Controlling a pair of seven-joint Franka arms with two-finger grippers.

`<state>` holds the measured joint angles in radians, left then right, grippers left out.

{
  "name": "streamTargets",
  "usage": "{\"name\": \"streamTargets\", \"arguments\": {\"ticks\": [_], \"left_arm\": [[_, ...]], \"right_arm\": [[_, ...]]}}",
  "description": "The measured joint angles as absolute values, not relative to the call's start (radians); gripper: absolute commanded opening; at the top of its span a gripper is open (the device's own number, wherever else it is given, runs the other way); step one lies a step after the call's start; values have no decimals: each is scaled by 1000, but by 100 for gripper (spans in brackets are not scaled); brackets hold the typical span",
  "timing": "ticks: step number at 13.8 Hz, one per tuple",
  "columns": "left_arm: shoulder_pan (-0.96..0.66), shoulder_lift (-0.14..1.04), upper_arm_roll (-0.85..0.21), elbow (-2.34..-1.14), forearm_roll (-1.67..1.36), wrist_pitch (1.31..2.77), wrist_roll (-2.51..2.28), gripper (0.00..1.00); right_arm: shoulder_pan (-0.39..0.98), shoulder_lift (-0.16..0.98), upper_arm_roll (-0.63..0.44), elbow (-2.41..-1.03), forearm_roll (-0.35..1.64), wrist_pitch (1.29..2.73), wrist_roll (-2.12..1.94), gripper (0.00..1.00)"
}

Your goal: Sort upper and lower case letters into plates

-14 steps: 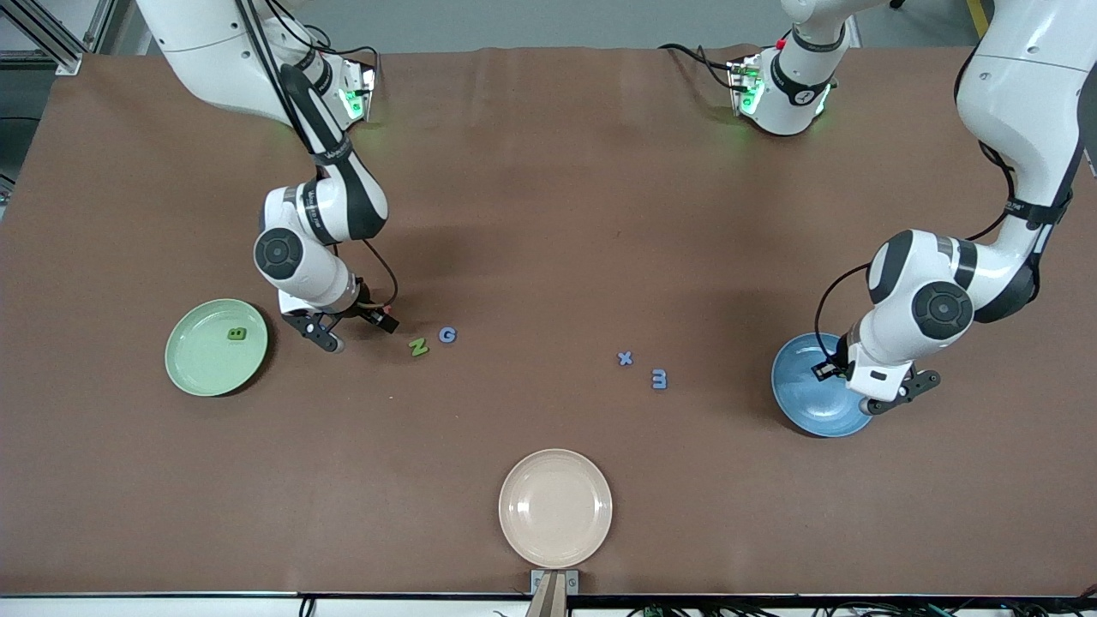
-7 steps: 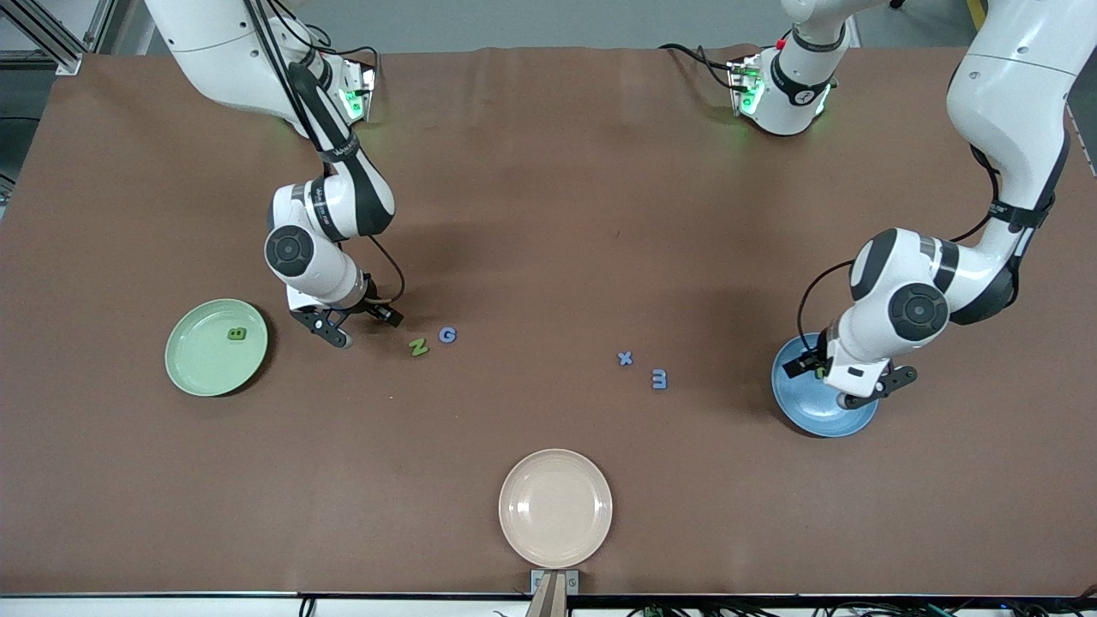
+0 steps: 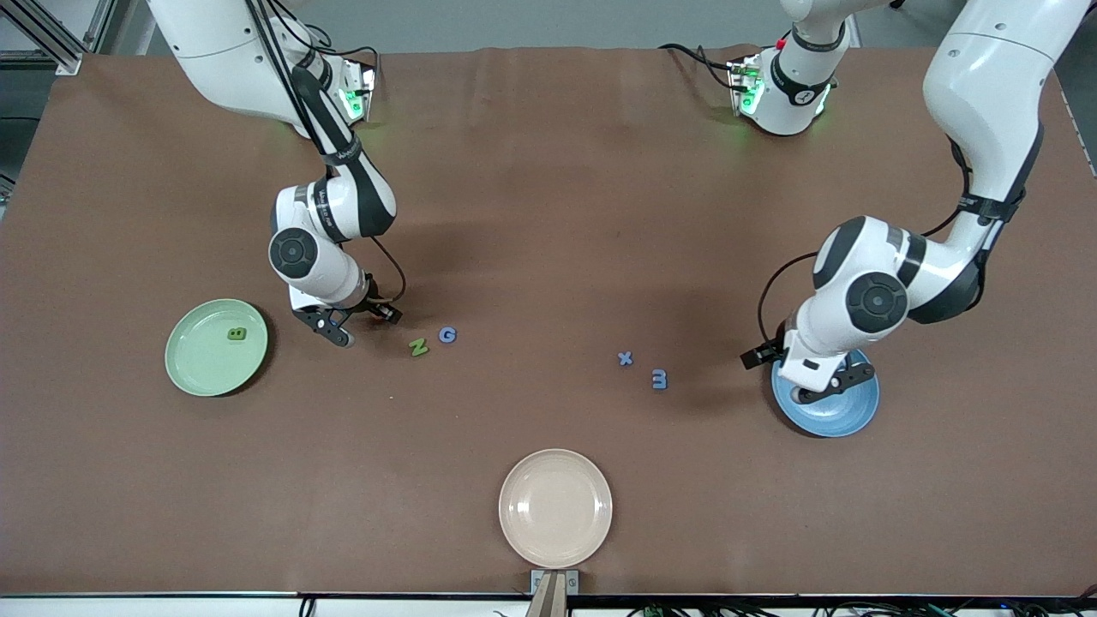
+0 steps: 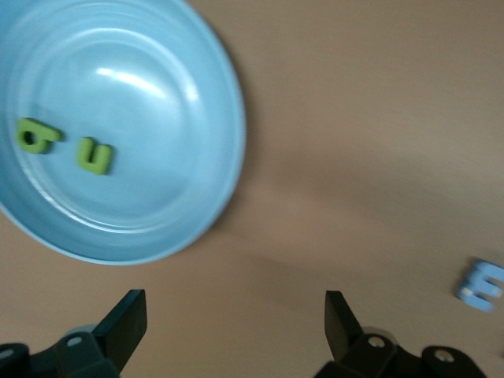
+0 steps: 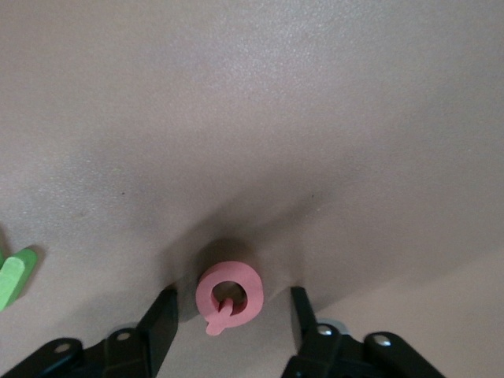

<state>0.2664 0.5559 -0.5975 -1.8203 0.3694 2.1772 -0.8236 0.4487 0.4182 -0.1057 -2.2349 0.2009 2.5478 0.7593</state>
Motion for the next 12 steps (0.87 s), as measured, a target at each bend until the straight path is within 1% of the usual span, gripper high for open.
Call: {"name": "streamTargets", "arguments": {"ticks": [2,5,6,8,9,10,12], "left_arm": [[202,577,-597,-1762,369,2177,-824,96],[81,669,-586,-1627,383,2177,-824,92],[27,696,-562,-1596,404,2177,-825,92],[-49,726,-524,-1569,416,2177,-825,92],[-65,736,-516,-1565,421,2177,-825,91],[-68,747,-514,-1564,426,2178,-825,90],[-65,771,-506,-1561,436,2204,-814,85]], "right_arm": [[449,418,-106,-2234,201,2549,759,39],[450,414,-107,-2234,200,2545,759,30],[450,412,-109,-2235,199,2543,759,28],[450,412,-109,-2235,195,2543,759,24],[450,412,-109,-2235,194,2543,758,23],[450,412,-109,-2235,194,2543,757,23],[450,413,-112,-2231,191,2543,753,23]]}}
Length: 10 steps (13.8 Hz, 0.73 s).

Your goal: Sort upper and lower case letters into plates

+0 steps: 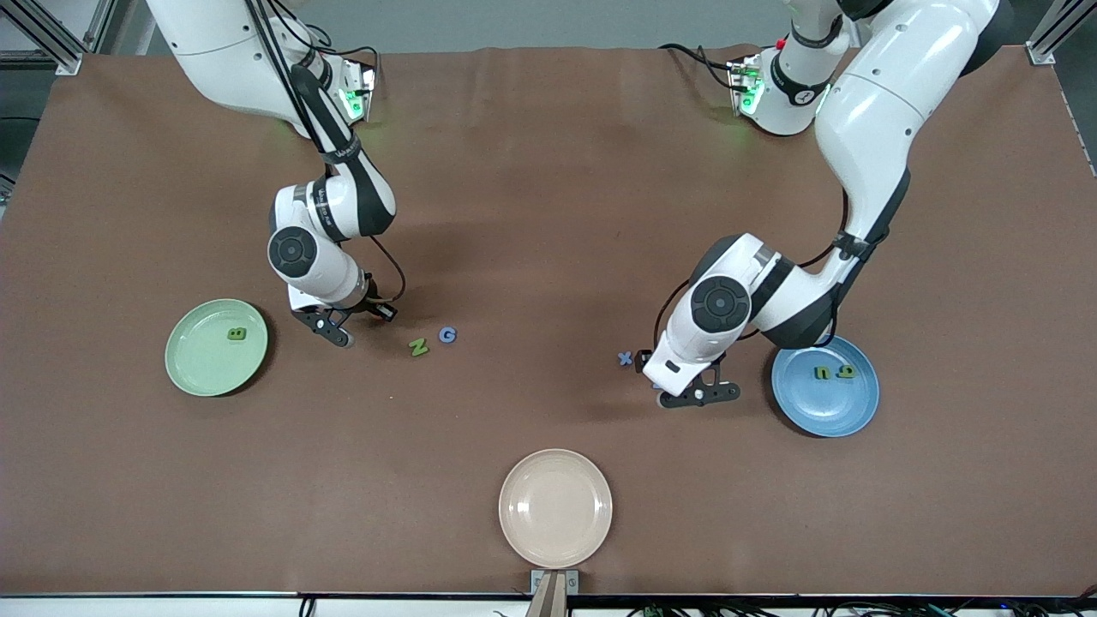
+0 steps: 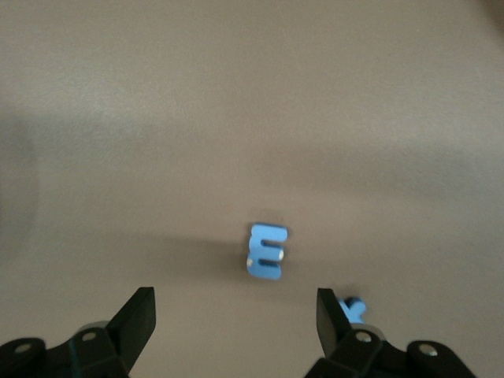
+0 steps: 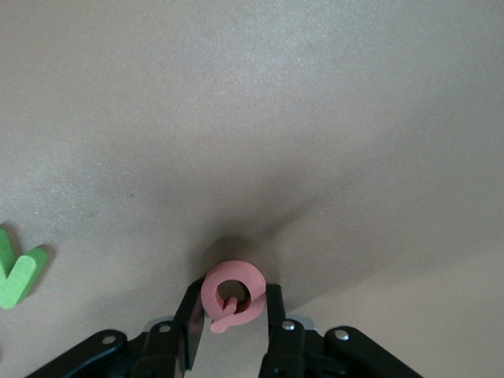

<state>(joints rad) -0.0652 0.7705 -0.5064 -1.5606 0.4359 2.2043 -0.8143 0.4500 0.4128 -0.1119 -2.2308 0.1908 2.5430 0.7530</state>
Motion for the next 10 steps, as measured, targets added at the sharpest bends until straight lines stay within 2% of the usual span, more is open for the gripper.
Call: {"name": "streamTargets", "arguments": {"ticks": [2,5,7,10], "left_arm": [[-74,801,-499,-1550,458,2244,-810,78],[-95,841,-479,-1532,480,2276,-809,66],[-96,857,-477,-1525,486,2289,-808,57],[-96,870,-477,-1521,486,2294,-808,57]], "right_arm": [[450,413,-136,-2207,149,2517,746,23],[447,405,-209,-2122,46,2369,704,23],[435,393,-265,-2084,18,2322,580,23],[326,390,-305,-2076,17,2322,298,23]]}}
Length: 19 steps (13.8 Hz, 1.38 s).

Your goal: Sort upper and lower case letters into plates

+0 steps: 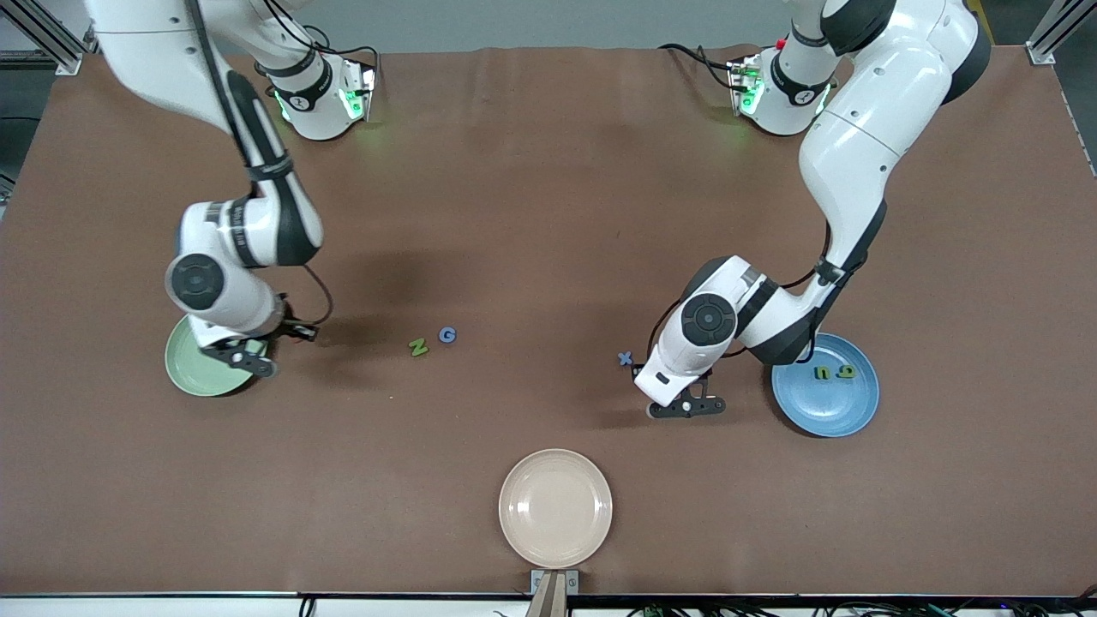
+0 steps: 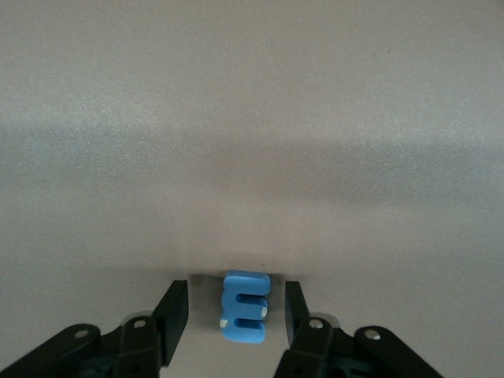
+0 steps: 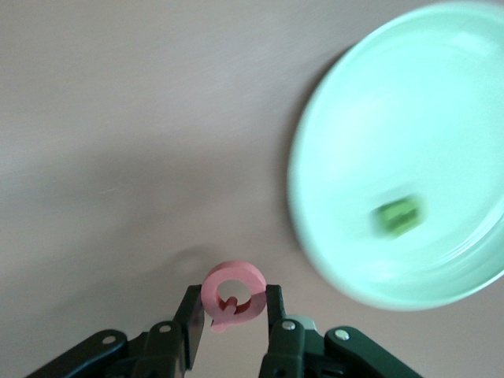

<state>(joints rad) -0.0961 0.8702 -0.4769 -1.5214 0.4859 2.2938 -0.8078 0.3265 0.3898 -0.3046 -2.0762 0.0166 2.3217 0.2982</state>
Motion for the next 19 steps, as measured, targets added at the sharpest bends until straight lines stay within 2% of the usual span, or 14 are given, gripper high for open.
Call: {"name": "streamTargets", "arguments": {"ticks": [1,3,6,7,10,11,12,13,14,15,19], "left_arm": [[-96,872,-477,-1521,486,2294,-808,56],[-96,874,-477,-1521,486,2294,-808,45],[-96,879,-477,-1521,486,2294,-808,20],[-96,879,-477,-1520,486,2294,-808,14],[-97,880,-477,-1517,486,2294,-809,8],[-97,880,-477,-1516,486,2294,-809,2],[-96,879,-477,-1512,486,2294,-809,1],[-93,877,-476,-1502,487,2294,-810,0],[-83,867,-472,-1491,487,2293,-811,0],[-59,848,-471,-1482,488,2285,-811,0],[89,732,-478,-1479,489,2147,-733,0]], "right_arm": [[275,390,-306,-2076,17,2331,201,23],[204,390,-307,-2076,17,2353,78,23],[182,397,-305,-2077,17,2379,38,24],[182,405,-302,-2078,17,2389,38,25],[182,431,-297,-2078,18,2407,38,28],[181,440,-297,-2077,21,2410,38,29],[180,448,-297,-2076,25,2413,38,35],[180,456,-297,-2073,27,2416,38,62],[180,461,-297,-2069,29,2418,38,95],[180,462,-297,-2066,32,2418,38,100],[189,461,-289,-2048,49,2393,38,100]]}}
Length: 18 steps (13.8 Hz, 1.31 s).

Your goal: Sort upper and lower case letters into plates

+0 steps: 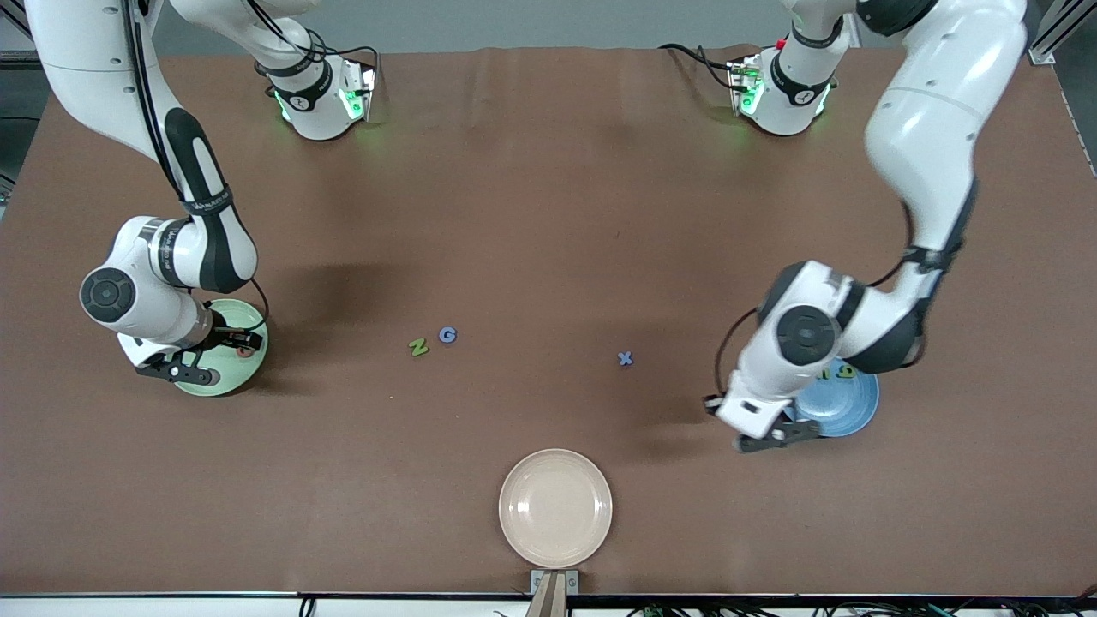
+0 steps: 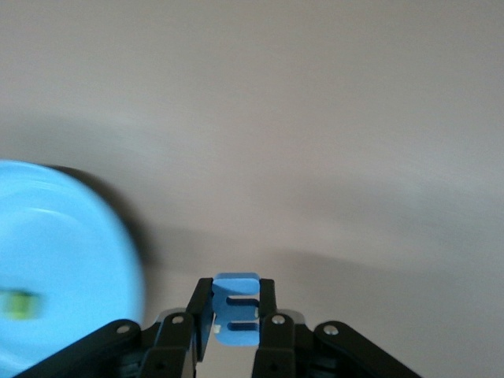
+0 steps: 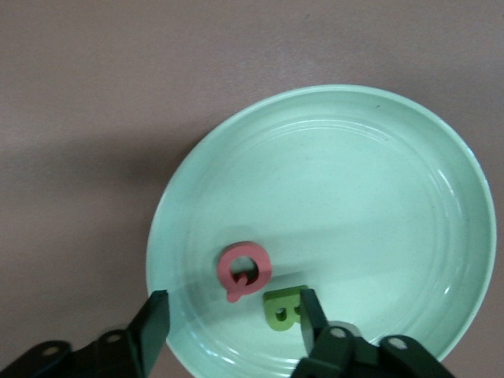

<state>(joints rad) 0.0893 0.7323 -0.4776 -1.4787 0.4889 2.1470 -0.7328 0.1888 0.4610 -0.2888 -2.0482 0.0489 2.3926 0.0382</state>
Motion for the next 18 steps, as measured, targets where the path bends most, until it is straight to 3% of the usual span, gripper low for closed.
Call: {"name": "streamTargets", "arguments": {"ticks": [5,8,9,10,12,18], "left_arm": [[277,698,-477,-1566,489,2098,-578,4],[296,709,-480,-1617,489,2100,-583,10],[290,713,-482,-1628,489,2100,-593,19],[283,717,-483,-1640,489,2101,-597,39],[271,721,-485,-1659,489,2107,-606,98],[274,719,-536,-1619,456,2124,-625,100]], "right_arm": [[351,434,-279,-2015,116,2314,336,100],[479,432,-276,-2012,162,2318,648,100],[510,432,-276,-2007,205,2321,730,100],[536,432,-276,-2000,251,2324,795,100],[568,438,-276,-1985,316,2335,904,100],[670,547,-276,-1959,333,2459,1193,99]]}}
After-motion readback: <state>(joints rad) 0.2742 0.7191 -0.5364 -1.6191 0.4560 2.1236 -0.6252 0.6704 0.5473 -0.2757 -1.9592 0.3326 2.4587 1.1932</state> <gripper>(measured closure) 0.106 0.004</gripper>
